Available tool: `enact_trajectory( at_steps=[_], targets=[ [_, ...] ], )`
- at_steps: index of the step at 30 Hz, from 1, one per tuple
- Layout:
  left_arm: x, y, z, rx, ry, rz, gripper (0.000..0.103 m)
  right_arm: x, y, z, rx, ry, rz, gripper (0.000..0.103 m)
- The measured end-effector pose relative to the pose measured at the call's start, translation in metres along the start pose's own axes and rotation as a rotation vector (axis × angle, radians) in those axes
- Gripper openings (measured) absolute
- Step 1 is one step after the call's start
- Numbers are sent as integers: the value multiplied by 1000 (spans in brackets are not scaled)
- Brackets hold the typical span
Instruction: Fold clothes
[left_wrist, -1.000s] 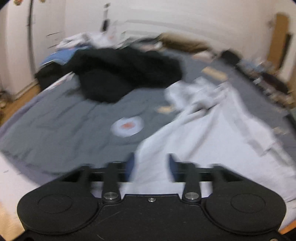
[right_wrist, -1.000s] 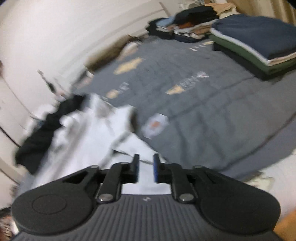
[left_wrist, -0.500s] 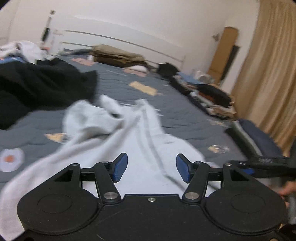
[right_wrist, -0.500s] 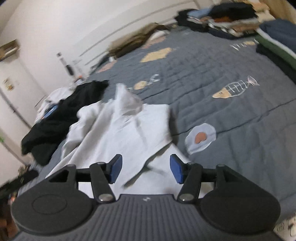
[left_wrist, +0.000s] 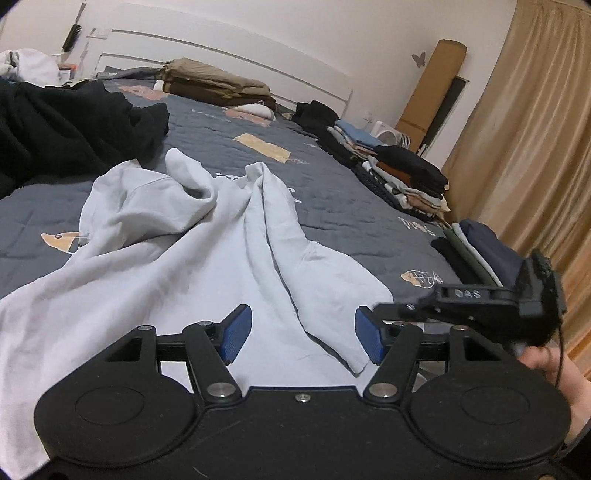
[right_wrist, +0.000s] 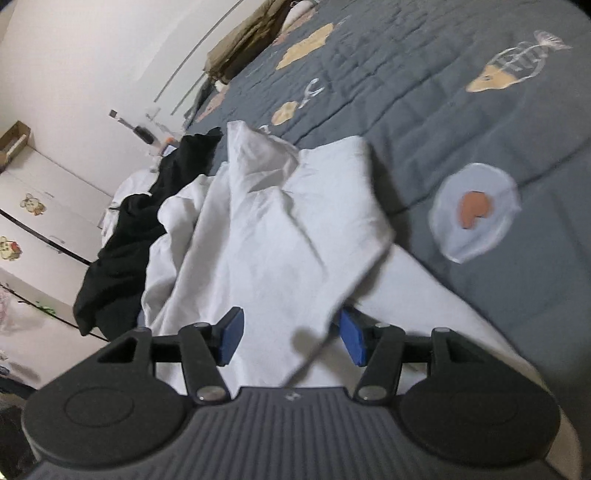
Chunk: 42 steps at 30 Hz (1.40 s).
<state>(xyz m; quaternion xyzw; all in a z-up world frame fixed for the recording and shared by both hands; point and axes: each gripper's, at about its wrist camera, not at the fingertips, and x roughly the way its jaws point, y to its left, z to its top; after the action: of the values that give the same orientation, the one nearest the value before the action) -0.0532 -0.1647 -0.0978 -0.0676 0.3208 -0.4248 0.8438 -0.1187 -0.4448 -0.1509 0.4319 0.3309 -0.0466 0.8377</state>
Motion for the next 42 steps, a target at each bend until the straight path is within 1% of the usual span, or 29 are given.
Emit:
enact_trajectory(
  at_steps=[4,5,6,7,8,11,14,17,20,21,24,25,26,28,29,30,31,32,34,36,37,39,40,41,42],
  targets=[
    [-4,-1,-1,4,5,6,61,13,-1,1,-8,-3,-41,55],
    [-3,-1,-1,4,6,8,61,14,-1,1,-8,-11,-41,45],
    [-3,0,-1,2,9,11,61,12,-4,3,5,-29,-39,20],
    [-2,0,-1,-1,12,14,61,10,-6,5,22,-49,-38,10],
    [-2,1,-1,-5,13,16,61,5,-8,8,45,-68,-33,4],
    [-3,2,1,-8,7,15,61,-20,-8,24,84,-196,31,3],
    [-4,1,2,-7,0,10,61,-45,-5,49,87,-342,36,3],
    [-4,0,2,0,-3,9,61,-62,-9,83,70,-448,-29,3],
    [-2,3,1,12,-3,21,61,-78,-11,122,-12,-556,-140,3],
    [-2,4,1,14,-4,25,61,-80,-10,134,-35,-578,-171,3],
    [3,10,3,8,2,21,61,-76,-7,165,-129,-592,-254,3],
    [6,11,4,3,6,18,61,-68,-6,174,-180,-559,-293,3],
    [9,11,4,-4,12,14,61,-58,-5,181,-234,-519,-333,3],
    [15,12,5,-7,24,10,61,-37,-7,189,-331,-446,-450,7],
    [16,12,5,-6,29,6,61,-31,-11,190,-351,-409,-495,7],
    [18,11,5,-5,32,1,61,-25,-15,190,-365,-371,-537,10],
    [19,10,5,-4,36,-5,61,-27,-18,188,-363,-362,-551,12],
    [20,10,4,-3,40,-10,61,-29,-21,185,-357,-358,-560,16],
    [19,8,5,-1,41,-24,61,-44,-25,174,-321,-411,-563,25],
    [16,5,5,0,34,-44,61,-65,-25,160,-290,-471,-548,45],
    [14,3,6,0,31,-57,61,-74,-23,151,-285,-495,-537,47],
    [12,-1,6,1,27,-80,61,-88,-17,130,-291,-497,-512,57],
    [11,-3,6,1,25,-92,61,-95,-14,120,-295,-496,-499,59],
    [10,-5,6,2,24,-104,61,-97,-14,107,-294,-465,-485,62],
    [8,-8,6,5,22,-112,62,-99,-14,94,-293,-428,-470,63]
  ],
)
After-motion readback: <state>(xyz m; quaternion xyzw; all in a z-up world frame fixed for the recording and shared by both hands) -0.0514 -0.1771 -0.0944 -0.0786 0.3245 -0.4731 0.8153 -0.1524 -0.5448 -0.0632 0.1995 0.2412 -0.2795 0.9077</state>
